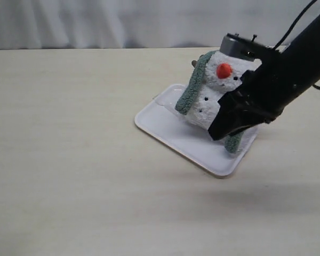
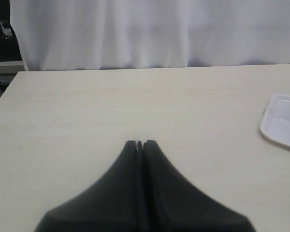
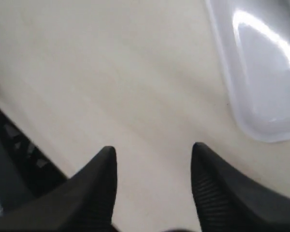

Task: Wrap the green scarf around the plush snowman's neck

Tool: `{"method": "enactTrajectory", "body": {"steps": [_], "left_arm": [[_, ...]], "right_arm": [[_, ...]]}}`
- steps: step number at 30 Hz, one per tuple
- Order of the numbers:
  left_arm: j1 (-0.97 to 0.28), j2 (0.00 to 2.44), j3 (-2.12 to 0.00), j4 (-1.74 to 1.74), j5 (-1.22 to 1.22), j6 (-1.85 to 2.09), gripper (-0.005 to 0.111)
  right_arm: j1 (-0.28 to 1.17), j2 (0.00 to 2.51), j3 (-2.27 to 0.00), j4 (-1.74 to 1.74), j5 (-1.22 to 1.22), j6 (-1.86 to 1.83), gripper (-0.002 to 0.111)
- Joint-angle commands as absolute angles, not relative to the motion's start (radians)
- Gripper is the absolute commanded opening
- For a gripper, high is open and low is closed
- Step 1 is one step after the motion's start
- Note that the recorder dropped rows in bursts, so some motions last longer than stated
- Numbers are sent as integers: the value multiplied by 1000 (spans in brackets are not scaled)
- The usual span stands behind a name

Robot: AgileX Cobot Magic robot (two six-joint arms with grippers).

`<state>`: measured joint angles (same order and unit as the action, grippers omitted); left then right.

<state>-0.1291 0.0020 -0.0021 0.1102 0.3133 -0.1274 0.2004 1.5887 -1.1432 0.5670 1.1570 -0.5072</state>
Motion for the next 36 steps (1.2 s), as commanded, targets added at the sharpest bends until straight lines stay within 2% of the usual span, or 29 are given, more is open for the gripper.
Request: {"method": "enactTrajectory", "body": {"steps": [1, 3, 11, 15, 22, 29, 36], "left_arm": [[-128, 0, 0, 103, 304, -128, 0], [-128, 0, 0, 103, 304, -128, 0], [-128, 0, 0, 103, 304, -128, 0], [-128, 0, 0, 103, 304, -128, 0], [-128, 0, 0, 103, 304, -128, 0], [-128, 0, 0, 103, 304, -128, 0], [-128, 0, 0, 103, 304, -128, 0]], "right_arm": [[201, 1483, -1150, 489, 937, -522, 35], [201, 1443, -1150, 427, 852, -511, 35], [201, 1431, -1150, 215, 645, -397, 60], [235, 1483, -1150, 149, 589, -410, 68], [289, 1573, -1150, 10, 444, -316, 63], [294, 1640, -1150, -175, 491, -327, 78], [332, 1676, -1150, -138, 525, -412, 79]]}}
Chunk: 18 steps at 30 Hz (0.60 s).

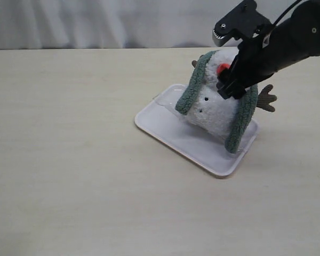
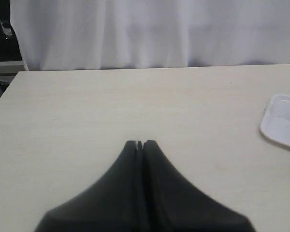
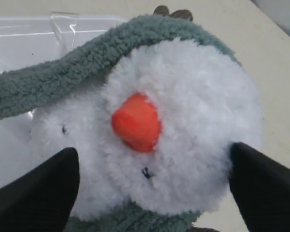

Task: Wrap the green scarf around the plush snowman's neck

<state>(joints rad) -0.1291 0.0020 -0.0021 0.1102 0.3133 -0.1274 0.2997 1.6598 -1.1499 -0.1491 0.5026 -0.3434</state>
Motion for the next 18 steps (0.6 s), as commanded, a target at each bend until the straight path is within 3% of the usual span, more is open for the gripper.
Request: {"method": "enactTrajectory", "body": {"steps": [1, 18], "left_arm": [[-128, 0, 0, 103, 304, -128, 0], [-128, 0, 0, 103, 304, -128, 0]], "right_arm": [[342, 1681, -1150, -138, 528, -412, 79], [504, 1692, -1150, -150, 849, -474, 79]]}}
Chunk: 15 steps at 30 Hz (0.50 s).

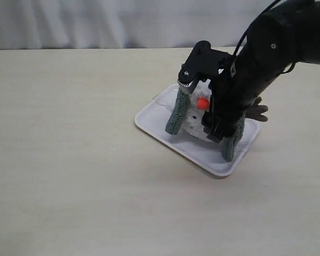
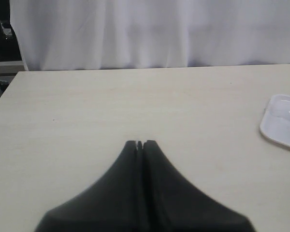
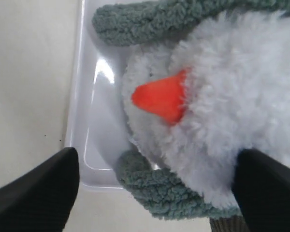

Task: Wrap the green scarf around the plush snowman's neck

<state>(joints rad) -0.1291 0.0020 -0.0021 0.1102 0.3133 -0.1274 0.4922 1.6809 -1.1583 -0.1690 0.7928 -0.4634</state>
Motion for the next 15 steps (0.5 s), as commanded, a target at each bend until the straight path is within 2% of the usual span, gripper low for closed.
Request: {"method": "enactTrajectory", "body": {"steps": [1, 15], "left_arm": [[-128, 0, 0, 103, 304, -128, 0], [-128, 0, 0, 103, 304, -128, 0]], "right_arm": [[504, 1689, -1150, -150, 851, -469, 79], [504, 1598, -1150, -199, 844, -454, 79]]}}
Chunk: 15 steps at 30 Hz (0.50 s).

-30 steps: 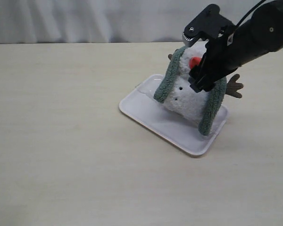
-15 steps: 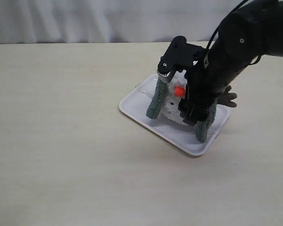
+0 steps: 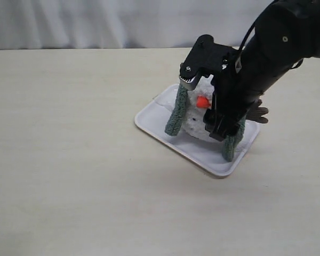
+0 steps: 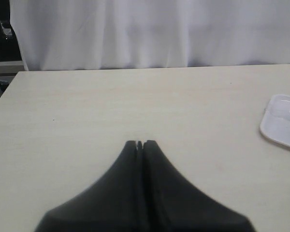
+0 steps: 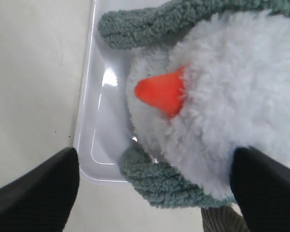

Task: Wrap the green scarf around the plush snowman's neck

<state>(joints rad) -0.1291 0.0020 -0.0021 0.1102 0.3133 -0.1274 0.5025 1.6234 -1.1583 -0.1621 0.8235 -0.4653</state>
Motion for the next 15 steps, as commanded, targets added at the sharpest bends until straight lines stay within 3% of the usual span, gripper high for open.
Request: {"method": "enactTrajectory", "body": {"steps": [1, 11, 13, 15], "left_arm": [[-128, 0, 0, 103, 304, -128, 0], [-128, 0, 0, 103, 304, -128, 0], [-128, 0, 0, 103, 304, -128, 0], [-128, 0, 0, 103, 304, -128, 0]], "right_arm": [[504, 1588, -1150, -204, 844, -443, 79], [504, 1354, -1150, -204, 760, -380, 79], [496, 1319, -1150, -288, 666, -190, 77], [473, 1314, -1150, -437, 632, 64, 69]]}}
